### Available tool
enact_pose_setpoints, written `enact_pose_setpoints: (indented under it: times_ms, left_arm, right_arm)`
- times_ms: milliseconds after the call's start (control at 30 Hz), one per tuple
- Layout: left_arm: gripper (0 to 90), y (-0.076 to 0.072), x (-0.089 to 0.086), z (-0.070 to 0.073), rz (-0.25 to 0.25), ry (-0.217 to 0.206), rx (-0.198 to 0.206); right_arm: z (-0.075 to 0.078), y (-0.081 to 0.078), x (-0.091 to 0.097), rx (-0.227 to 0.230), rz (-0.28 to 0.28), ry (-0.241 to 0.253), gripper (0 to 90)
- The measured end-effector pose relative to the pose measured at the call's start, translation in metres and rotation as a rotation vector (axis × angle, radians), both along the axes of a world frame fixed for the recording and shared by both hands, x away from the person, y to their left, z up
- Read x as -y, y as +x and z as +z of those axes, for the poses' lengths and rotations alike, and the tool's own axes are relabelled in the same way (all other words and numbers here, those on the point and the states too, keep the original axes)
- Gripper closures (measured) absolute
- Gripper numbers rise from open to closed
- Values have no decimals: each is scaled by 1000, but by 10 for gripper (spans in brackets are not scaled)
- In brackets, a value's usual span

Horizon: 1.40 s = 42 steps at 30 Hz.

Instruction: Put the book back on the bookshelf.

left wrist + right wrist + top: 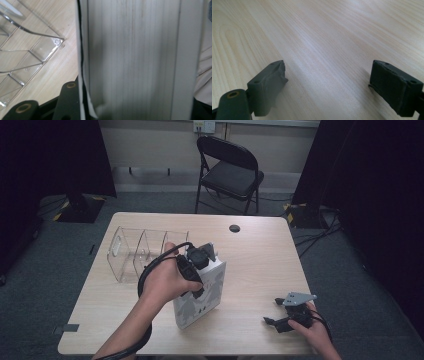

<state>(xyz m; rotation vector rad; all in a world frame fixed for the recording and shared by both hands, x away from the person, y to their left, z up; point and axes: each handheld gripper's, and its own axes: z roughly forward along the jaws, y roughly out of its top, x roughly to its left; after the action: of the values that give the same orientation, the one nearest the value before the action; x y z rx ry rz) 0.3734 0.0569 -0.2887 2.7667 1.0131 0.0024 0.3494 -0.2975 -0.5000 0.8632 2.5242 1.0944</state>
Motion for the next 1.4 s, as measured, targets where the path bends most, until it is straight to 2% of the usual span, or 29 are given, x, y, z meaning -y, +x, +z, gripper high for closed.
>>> enact_pose_setpoints:
  times_ms: [133, 333, 367, 633, 1400]
  left_arm:
    - [530, 0, -3, 0, -2, 10, -2]
    - [530, -1, -10, -2, 23, -12, 0]
    - [530, 0, -11, -1, 18, 1, -1]
    - [530, 1, -21, -4, 33, 9, 7]
    - [530, -6, -45, -6, 63, 5, 6]
  right_arm:
    - [0, 0, 0, 0, 0, 0, 124]
    - [0, 0, 0, 0, -1, 0, 124]
    - [0, 0, 0, 0, -1, 0, 124]
    - [0, 0, 0, 0, 0, 0, 124]
    - [0, 0, 0, 0, 0, 0, 124]
